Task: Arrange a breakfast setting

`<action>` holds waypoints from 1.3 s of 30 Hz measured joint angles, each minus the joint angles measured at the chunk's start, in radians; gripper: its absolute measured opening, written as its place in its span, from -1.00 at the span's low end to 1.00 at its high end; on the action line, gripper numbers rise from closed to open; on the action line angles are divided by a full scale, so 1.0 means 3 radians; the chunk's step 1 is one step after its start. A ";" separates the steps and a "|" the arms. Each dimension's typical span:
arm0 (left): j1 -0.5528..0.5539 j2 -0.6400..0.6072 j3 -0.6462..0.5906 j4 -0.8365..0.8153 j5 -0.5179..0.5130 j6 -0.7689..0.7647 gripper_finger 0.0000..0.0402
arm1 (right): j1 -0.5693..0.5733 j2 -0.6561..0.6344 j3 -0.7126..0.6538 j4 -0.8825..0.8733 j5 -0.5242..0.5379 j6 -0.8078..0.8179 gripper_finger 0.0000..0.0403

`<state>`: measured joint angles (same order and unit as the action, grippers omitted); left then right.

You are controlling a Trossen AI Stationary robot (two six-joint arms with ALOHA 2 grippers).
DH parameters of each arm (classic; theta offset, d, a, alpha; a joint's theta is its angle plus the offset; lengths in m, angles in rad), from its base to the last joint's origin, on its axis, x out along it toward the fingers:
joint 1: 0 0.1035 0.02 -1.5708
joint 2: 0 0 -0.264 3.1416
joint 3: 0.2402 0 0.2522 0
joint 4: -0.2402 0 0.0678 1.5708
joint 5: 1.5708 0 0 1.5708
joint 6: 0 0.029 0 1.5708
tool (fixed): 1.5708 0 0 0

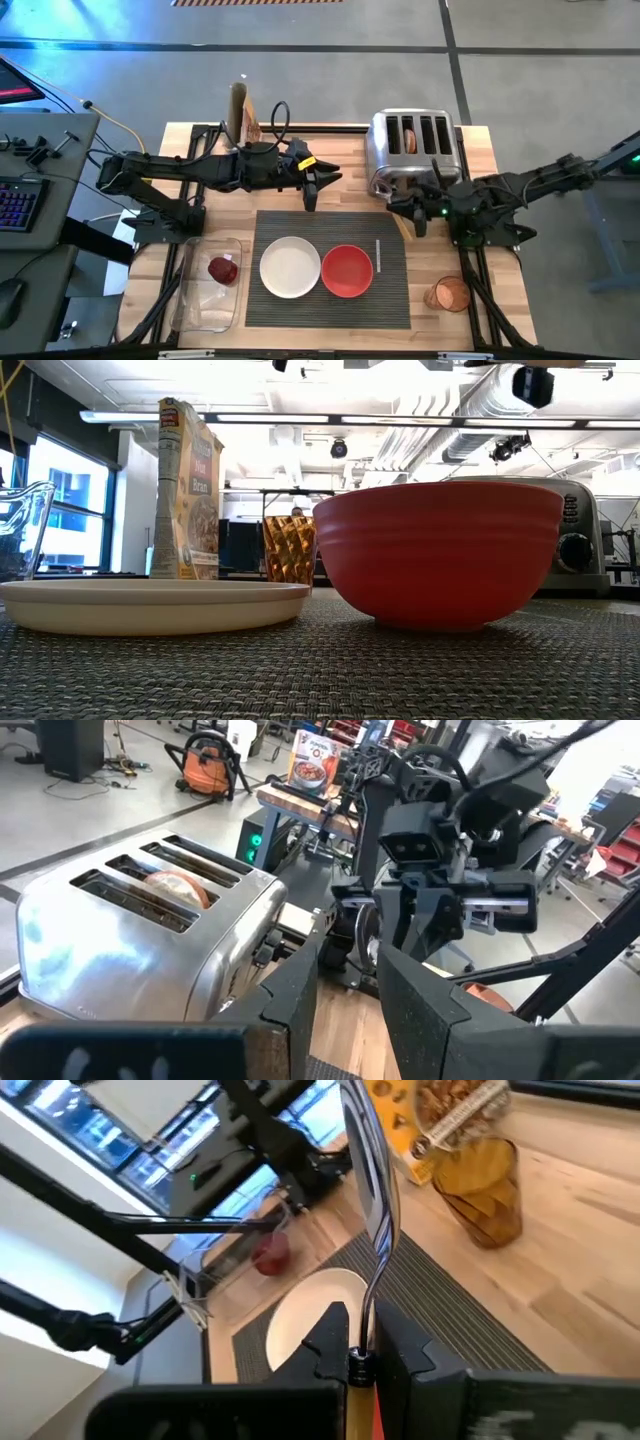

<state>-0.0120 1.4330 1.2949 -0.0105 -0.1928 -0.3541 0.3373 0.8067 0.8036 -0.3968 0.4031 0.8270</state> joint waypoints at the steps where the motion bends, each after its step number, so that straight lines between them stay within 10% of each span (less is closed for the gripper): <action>1: 0.0000 0.0000 0.0000 -0.0001 0.0001 0.0005 -0.52 | 0.0067 0.0012 0.0000 -0.0031 0.0085 0.0057 -1.00; 27: 0.0001 0.0001 0.0000 -0.0001 0.0000 0.0057 -0.52 | 0.1100 0.1016 0.0000 -0.0175 0.1419 0.2037 -1.00; 39: 0.0000 0.0003 0.0001 -0.0001 0.0125 0.0053 -0.52 | 0.1174 0.1541 -0.0001 -0.0291 0.1445 0.3102 -1.00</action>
<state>-0.0120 1.4338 1.2953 -0.0109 -0.1555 -0.3382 0.6895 1.2690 0.8032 -0.4840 0.8366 1.7576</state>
